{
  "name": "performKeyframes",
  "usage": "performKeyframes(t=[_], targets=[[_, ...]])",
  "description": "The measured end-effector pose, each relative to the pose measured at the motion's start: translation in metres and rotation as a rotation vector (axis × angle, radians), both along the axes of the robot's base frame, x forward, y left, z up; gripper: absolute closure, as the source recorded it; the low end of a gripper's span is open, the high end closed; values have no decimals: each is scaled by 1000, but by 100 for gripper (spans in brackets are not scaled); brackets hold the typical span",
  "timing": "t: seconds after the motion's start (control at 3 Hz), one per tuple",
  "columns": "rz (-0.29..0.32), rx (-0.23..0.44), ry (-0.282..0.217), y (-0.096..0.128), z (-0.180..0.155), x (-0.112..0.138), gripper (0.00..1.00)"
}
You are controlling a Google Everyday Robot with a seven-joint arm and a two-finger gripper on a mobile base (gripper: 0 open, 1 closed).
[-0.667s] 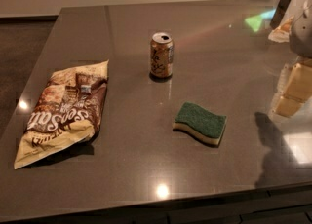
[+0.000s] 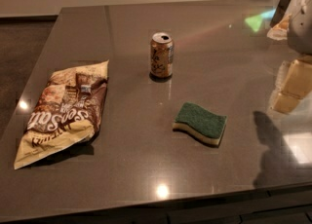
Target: Move orange can near brown chip bag
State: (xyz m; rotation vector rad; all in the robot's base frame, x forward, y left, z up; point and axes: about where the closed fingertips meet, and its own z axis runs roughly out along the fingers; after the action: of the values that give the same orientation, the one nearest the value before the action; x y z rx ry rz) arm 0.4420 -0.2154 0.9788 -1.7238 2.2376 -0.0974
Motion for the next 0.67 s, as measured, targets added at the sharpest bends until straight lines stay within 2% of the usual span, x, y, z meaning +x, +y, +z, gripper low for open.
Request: performKeyframes(t=[0.67], targets=[[-19,5,-9,20,4,30,0]])
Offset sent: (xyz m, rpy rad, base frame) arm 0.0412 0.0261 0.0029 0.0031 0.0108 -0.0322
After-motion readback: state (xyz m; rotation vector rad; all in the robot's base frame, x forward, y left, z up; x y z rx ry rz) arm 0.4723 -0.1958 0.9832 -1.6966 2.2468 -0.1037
